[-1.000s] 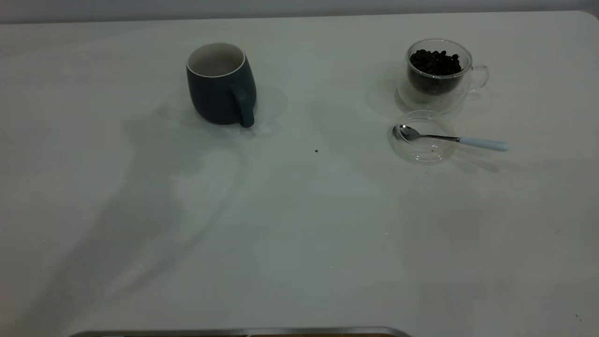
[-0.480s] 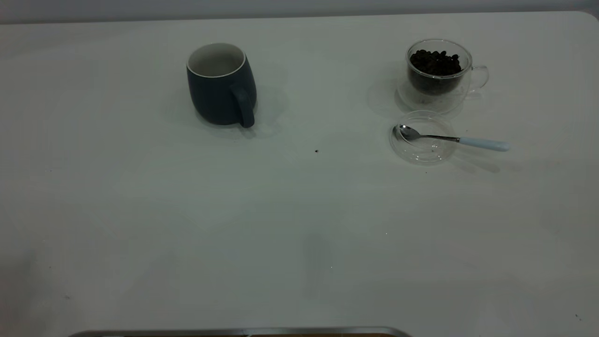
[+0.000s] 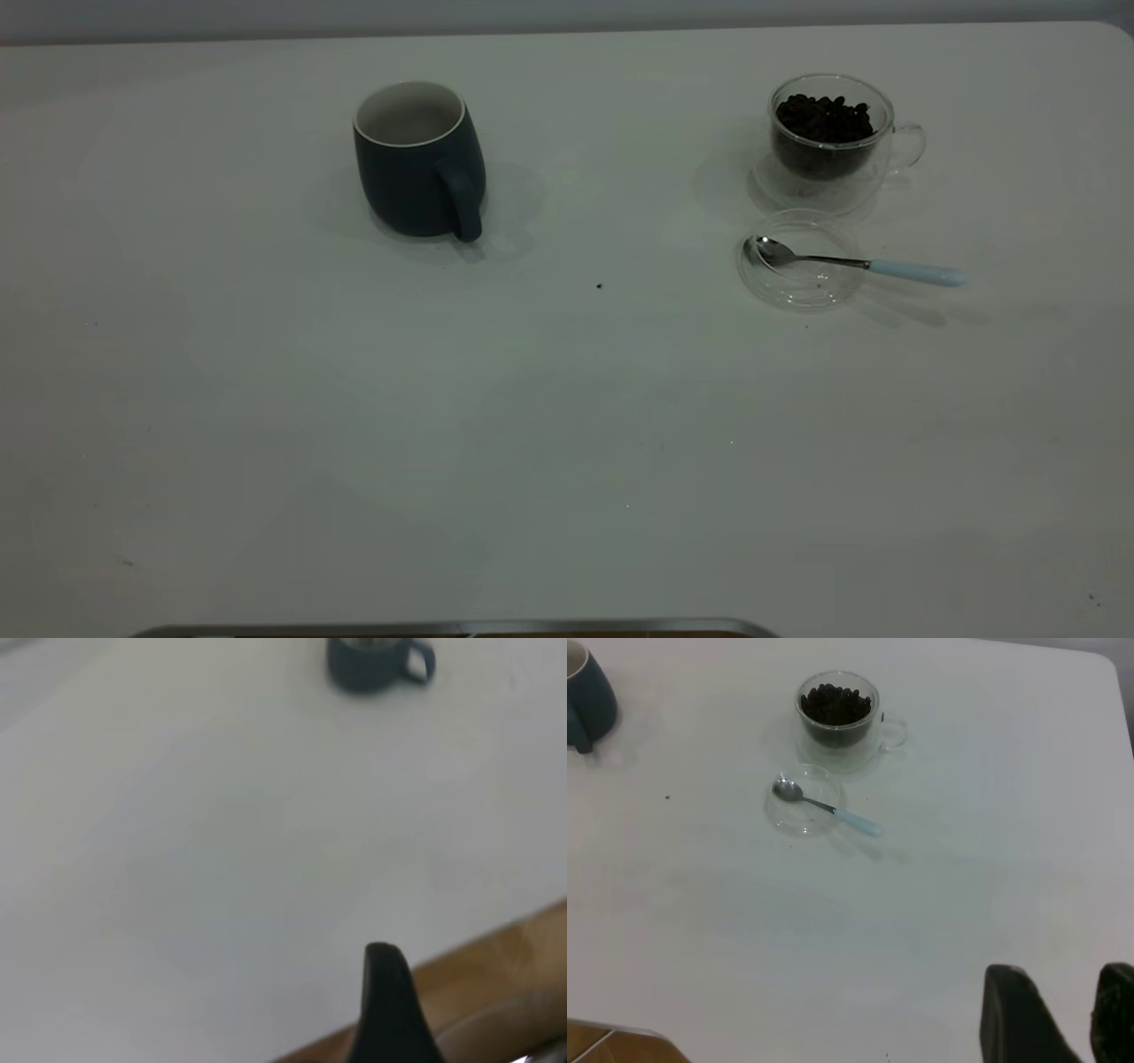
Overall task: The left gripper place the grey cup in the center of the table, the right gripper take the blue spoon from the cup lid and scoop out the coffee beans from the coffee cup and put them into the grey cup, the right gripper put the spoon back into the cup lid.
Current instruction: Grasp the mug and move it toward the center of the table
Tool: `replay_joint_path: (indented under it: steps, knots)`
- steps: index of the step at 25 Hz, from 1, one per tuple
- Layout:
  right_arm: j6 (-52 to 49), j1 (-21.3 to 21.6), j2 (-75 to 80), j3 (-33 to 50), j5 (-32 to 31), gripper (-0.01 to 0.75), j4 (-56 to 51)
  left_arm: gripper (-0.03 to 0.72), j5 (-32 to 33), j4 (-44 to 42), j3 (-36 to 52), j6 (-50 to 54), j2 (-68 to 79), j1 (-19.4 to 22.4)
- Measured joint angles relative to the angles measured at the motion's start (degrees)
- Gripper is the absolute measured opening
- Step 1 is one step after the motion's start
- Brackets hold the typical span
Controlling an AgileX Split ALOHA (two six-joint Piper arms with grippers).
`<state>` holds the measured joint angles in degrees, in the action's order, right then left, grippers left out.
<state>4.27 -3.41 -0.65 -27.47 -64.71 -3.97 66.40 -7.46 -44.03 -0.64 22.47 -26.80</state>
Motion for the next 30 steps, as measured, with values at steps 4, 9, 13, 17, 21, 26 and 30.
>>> replay_joint_path:
  steps: [4,9,13,17,21,26,30]
  knots:
    - [0.0,0.0,0.0,0.0,0.0,0.242,0.0,0.567,-1.33,-7.06,5.04,0.2,2.66,0.0]
    - [0.0,0.0,0.0,0.0,0.0,0.242,0.0,0.567,-5.58,-22.61,3.35,9.32,18.25,0.0]
    - [0.0,0.0,0.0,0.0,0.0,0.242,0.0,0.567,-10.1,-25.24,-4.79,14.23,33.51,0.0]
    - [0.0,0.0,0.0,0.0,0.0,0.242,0.0,0.567,-10.82,-25.42,-14.85,15.32,49.89,0.0]
    - [0.0,0.0,0.0,0.0,0.0,0.242,0.0,0.567,-9.97,-24.76,-25.78,17.53,65.04,0.0]
    - [0.0,0.0,0.0,0.0,0.0,0.242,0.0,0.567,-9.99,-17.03,-43.48,14.98,79.3,0.0]
    - [0.0,0.0,0.0,0.0,0.0,0.242,0.0,0.567,-9.06,-1.44,-58.33,2.88,87.76,0.05]
